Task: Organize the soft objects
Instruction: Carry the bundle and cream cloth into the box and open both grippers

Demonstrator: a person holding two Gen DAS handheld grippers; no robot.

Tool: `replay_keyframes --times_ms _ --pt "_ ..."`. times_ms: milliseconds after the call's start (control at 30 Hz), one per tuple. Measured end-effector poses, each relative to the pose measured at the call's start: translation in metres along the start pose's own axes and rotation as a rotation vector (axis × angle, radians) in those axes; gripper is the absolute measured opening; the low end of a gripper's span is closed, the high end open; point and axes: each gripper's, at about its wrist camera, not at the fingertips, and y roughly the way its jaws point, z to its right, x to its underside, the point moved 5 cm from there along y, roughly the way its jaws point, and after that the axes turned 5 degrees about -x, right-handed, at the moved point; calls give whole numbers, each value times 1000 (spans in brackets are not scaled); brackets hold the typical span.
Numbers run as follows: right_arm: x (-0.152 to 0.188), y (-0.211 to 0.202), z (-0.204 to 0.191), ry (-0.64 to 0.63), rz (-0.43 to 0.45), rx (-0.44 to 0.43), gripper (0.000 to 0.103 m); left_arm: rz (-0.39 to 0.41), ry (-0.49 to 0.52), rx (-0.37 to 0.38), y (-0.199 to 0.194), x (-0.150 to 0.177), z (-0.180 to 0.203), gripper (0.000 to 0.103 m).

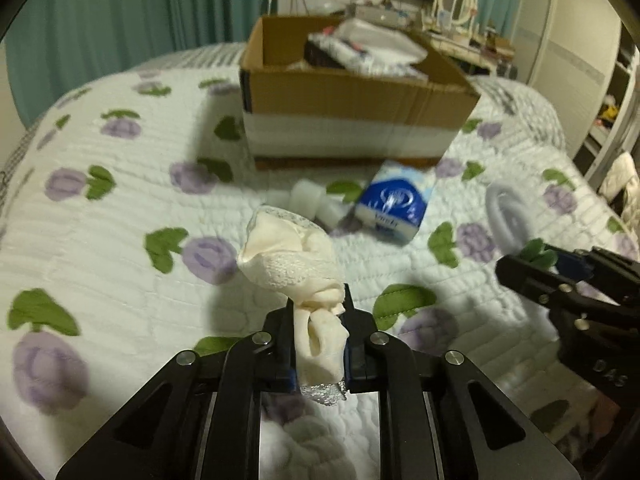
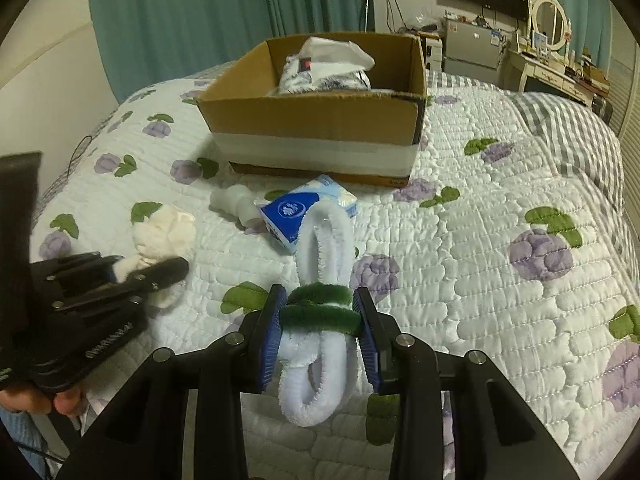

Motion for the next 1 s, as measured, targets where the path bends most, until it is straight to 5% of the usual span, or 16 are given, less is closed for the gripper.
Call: replay_keyframes --times_ms 333,667,1000 --pt "-28 -45 -12 -67 82 -37 34 39 51 11 -43 -25 2 14" --pt "-138 -94 9 -152 224 -2 34 171 62 36 -79 -123 -2 15" --pt "-231 -37 30 -231 175 22 34 199 55 -25 -20 -212 -2 15"
